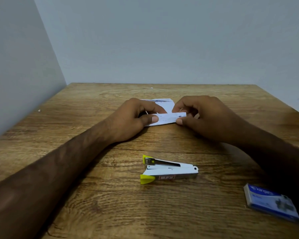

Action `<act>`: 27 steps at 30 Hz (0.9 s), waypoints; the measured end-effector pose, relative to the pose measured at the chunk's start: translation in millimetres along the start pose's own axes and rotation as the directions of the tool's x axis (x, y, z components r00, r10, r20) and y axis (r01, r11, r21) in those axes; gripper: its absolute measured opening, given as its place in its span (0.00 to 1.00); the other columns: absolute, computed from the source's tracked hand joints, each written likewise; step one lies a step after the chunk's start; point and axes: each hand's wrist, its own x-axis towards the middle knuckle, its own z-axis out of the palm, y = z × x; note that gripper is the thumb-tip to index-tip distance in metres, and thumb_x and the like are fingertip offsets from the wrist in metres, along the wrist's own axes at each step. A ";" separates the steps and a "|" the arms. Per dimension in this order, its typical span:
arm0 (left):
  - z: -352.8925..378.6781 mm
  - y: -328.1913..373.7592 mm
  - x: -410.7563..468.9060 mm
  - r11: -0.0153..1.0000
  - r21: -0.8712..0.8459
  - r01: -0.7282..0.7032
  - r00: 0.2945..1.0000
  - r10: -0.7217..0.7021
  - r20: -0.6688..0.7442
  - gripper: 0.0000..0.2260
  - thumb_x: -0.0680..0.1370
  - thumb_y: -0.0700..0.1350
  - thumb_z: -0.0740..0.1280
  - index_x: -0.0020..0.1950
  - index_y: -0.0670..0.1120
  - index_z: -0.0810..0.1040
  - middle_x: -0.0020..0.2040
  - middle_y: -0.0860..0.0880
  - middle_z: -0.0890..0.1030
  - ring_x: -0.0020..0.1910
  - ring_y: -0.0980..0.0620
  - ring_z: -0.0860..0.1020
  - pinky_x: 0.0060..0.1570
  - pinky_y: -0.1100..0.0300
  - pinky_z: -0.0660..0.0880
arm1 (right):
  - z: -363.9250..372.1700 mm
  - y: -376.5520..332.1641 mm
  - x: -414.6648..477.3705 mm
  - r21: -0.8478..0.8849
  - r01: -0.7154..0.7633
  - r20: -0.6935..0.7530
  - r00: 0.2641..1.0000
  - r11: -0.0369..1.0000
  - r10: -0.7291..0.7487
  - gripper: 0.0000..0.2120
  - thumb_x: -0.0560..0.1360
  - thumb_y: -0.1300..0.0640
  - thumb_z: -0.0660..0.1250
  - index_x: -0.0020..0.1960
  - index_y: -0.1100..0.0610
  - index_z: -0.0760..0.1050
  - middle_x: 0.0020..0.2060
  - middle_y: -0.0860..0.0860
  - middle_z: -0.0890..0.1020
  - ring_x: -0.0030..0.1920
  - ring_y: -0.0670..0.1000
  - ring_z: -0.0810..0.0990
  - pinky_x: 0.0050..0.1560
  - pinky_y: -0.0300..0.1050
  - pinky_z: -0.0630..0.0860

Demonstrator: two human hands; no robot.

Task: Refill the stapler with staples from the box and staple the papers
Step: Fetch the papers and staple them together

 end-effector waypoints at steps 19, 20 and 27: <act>3.1 -0.3 8.3 0.990 0.121 0.069 0.997 -0.072 0.014 0.12 0.80 0.42 0.68 0.62 0.52 0.83 0.47 0.54 0.77 0.51 0.54 0.77 0.56 0.58 0.72 | 8.2 12.5 12.3 0.178 -0.036 0.032 0.999 0.983 0.030 0.04 0.77 0.53 0.70 0.49 0.45 0.78 0.37 0.49 0.83 0.38 0.45 0.78 0.39 0.43 0.73; 3.2 -0.5 7.9 0.991 0.116 0.063 0.998 -0.065 0.013 0.12 0.80 0.42 0.69 0.62 0.53 0.83 0.47 0.53 0.77 0.50 0.53 0.77 0.55 0.58 0.73 | 7.9 12.3 12.3 0.169 -0.037 0.039 0.999 0.985 0.031 0.03 0.77 0.53 0.69 0.49 0.45 0.78 0.38 0.48 0.83 0.38 0.45 0.78 0.38 0.42 0.72; 0.4 -4.3 5.7 0.997 0.074 0.001 1.000 0.001 -0.023 0.06 0.77 0.44 0.73 0.53 0.50 0.82 0.48 0.54 0.81 0.48 0.57 0.78 0.47 0.65 0.73 | 11.2 14.5 12.3 0.139 -0.070 0.005 0.998 0.988 0.070 0.03 0.76 0.52 0.69 0.49 0.45 0.79 0.38 0.43 0.81 0.40 0.37 0.76 0.35 0.35 0.66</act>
